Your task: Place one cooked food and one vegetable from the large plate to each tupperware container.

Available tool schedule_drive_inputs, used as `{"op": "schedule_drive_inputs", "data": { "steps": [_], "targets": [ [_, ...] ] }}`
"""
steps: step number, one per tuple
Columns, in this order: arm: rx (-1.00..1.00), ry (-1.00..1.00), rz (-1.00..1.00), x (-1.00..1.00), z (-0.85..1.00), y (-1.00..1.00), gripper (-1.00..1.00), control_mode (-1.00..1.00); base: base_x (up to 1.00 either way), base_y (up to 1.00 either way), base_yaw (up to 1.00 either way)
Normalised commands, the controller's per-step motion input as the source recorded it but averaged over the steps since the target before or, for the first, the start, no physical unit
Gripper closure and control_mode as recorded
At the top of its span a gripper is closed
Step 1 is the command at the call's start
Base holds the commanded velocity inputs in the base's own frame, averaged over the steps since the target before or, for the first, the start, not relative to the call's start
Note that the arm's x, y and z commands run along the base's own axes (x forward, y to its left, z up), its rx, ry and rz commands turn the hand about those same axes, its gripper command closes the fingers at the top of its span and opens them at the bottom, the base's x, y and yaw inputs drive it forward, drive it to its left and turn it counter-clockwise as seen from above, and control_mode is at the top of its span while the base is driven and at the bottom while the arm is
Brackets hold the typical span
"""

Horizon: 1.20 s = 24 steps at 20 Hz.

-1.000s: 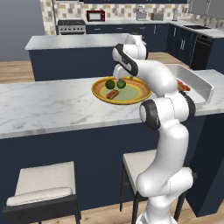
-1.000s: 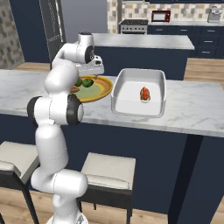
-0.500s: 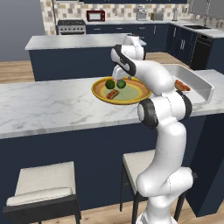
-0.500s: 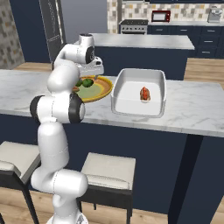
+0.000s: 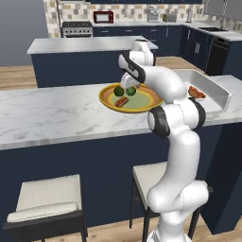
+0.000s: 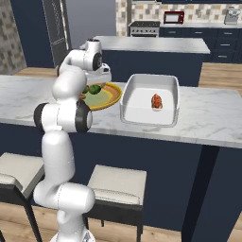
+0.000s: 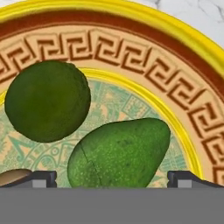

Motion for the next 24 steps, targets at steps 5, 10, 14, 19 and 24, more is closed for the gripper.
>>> {"op": "schedule_drive_inputs", "data": {
  "steps": [5,10,14,19,24],
  "targets": [
    [0.00,0.00,0.01,0.00,-0.20,0.00,-1.00,-1.00,0.00,0.00,0.00],
    [0.00,0.00,0.04,0.00,0.00,0.00,-1.00,-1.00,0.00,0.00,0.00],
    [0.00,0.00,0.04,0.00,0.00,0.00,1.00,-1.00,0.00,0.00,0.00],
    [0.00,0.00,0.01,0.00,0.00,-0.07,1.00,-1.00,0.00,0.00,0.00],
    [0.00,-0.05,-0.07,-0.37,0.31,-0.46,1.00,-1.00,0.00,0.00,0.00]
  ]
}}
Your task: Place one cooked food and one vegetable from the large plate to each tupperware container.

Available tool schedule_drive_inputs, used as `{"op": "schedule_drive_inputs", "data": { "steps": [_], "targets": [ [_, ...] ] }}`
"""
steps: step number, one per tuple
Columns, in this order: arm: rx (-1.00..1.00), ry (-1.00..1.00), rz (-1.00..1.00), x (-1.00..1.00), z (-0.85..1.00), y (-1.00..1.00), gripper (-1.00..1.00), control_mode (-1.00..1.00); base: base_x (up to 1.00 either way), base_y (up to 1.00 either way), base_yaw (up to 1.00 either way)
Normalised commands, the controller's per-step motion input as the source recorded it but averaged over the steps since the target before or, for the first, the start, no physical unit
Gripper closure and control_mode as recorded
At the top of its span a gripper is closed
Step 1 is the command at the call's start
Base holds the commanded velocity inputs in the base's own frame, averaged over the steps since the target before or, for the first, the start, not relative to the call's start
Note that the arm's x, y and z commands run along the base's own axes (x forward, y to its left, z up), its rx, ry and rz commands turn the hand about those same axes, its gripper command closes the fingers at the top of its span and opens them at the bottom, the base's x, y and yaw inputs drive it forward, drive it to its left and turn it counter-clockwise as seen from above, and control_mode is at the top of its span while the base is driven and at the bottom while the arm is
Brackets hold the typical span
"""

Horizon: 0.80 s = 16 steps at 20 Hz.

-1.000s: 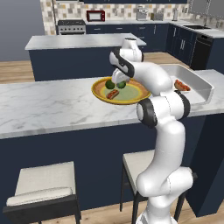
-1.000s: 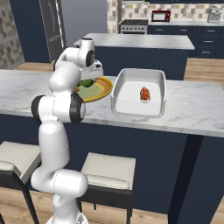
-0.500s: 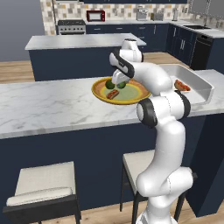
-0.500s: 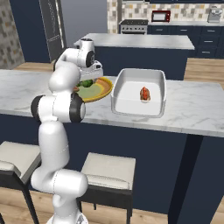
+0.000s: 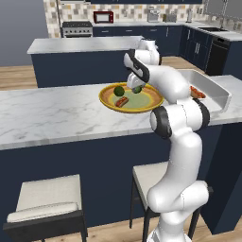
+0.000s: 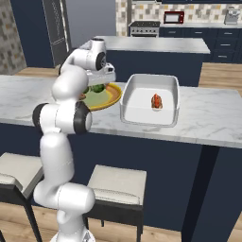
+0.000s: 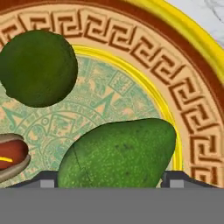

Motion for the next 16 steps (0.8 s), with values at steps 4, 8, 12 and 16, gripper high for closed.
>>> {"op": "schedule_drive_inputs", "data": {
  "steps": [4,8,12,16],
  "targets": [
    [0.00,-0.11,-0.13,-0.65,0.80,-0.33,1.00,-1.00,0.00,0.00,0.00],
    [-0.01,-0.08,-0.14,-0.71,0.71,-0.31,1.00,-1.00,0.00,0.00,0.00],
    [-0.06,-0.07,-0.17,-0.78,0.39,-0.45,1.00,-1.00,0.00,0.00,0.00],
    [-0.05,-0.02,-0.20,-0.68,0.40,-0.64,1.00,-1.00,0.00,0.00,0.00]
  ]
}}
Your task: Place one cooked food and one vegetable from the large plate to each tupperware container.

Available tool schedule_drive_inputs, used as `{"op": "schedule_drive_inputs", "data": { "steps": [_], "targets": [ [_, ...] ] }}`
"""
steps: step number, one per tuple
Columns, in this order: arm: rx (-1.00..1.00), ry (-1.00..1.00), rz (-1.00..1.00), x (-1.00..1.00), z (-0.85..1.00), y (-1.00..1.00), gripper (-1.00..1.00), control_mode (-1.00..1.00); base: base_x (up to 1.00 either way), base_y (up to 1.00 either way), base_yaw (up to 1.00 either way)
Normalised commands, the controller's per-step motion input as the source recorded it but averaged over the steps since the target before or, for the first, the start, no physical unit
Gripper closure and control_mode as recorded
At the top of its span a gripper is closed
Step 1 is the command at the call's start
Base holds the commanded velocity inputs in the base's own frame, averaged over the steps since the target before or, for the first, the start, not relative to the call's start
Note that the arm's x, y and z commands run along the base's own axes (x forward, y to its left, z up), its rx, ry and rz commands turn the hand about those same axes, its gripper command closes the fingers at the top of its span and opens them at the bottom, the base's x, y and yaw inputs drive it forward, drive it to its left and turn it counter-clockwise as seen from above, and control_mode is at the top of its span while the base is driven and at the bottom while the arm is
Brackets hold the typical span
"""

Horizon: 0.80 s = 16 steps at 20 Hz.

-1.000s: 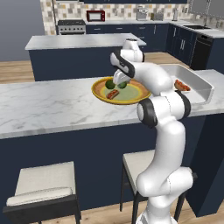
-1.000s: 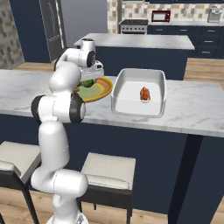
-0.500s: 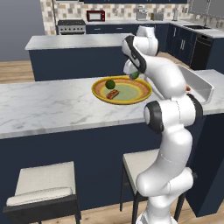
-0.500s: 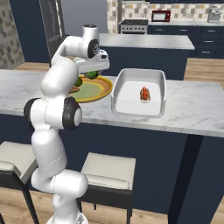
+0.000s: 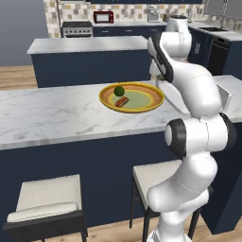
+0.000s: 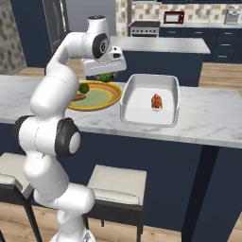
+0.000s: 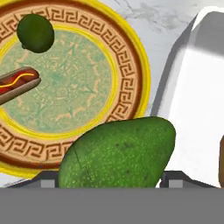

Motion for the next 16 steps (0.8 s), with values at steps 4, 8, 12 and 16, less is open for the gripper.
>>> {"op": "schedule_drive_inputs", "data": {
  "steps": [4,8,12,16],
  "targets": [
    [-0.05,0.00,-0.24,-0.43,0.16,-0.75,1.00,-1.00,0.00,0.00,0.00],
    [-0.02,0.08,-0.25,-0.01,0.00,-0.88,1.00,-1.00,0.00,0.00,0.00],
    [0.17,0.26,-0.09,0.19,-0.02,-0.61,1.00,-1.00,0.00,0.00,0.00],
    [0.06,0.16,-0.02,0.29,-0.23,-0.08,1.00,-1.00,0.00,0.00,0.00]
  ]
}}
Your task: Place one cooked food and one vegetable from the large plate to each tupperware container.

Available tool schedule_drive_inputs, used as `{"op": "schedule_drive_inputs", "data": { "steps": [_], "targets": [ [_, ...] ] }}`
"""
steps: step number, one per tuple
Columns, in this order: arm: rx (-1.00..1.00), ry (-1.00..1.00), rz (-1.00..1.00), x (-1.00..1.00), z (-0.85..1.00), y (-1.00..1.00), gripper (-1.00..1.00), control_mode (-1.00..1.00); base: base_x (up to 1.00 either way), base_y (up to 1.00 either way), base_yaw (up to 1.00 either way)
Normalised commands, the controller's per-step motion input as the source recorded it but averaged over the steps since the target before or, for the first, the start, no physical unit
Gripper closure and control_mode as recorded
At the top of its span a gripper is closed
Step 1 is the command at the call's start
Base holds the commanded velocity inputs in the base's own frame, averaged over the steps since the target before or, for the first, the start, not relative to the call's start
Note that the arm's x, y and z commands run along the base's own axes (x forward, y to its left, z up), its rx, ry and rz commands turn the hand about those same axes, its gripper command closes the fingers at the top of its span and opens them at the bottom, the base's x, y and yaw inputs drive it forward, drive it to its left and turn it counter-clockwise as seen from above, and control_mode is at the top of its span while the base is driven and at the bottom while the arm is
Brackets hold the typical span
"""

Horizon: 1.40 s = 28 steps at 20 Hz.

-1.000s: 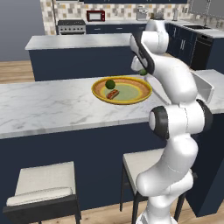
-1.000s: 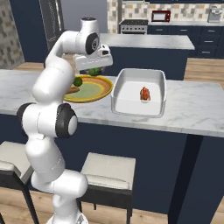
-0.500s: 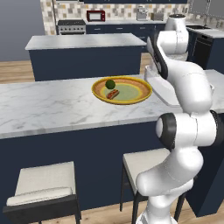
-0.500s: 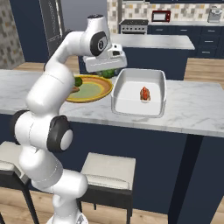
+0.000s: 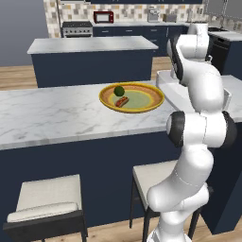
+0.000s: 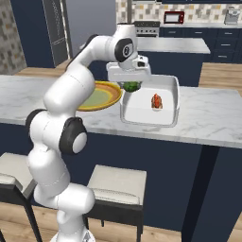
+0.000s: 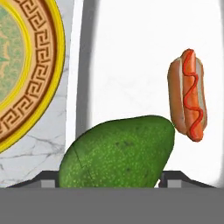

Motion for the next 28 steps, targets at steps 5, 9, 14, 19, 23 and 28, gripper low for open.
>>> {"op": "schedule_drive_inputs", "data": {
  "steps": [5,9,14,19,23,28],
  "targets": [
    [0.06,0.09,0.00,0.28,-0.21,-0.11,1.00,-1.00,0.00,0.00,0.00],
    [0.00,0.00,0.00,0.09,-0.44,-0.17,1.00,-1.00,0.00,0.00,0.00],
    [0.00,0.00,0.00,0.01,-0.39,-0.04,1.00,-1.00,0.00,0.00,0.00],
    [0.00,0.00,0.00,0.12,-0.49,-0.15,1.00,-1.00,0.00,0.00,0.00],
    [0.00,-0.01,0.06,0.14,-0.20,-0.16,1.00,-1.00,0.00,0.00,0.00],
    [0.00,0.00,0.07,0.17,0.00,-0.12,1.00,-1.00,0.00,0.00,0.00]
  ]
}}
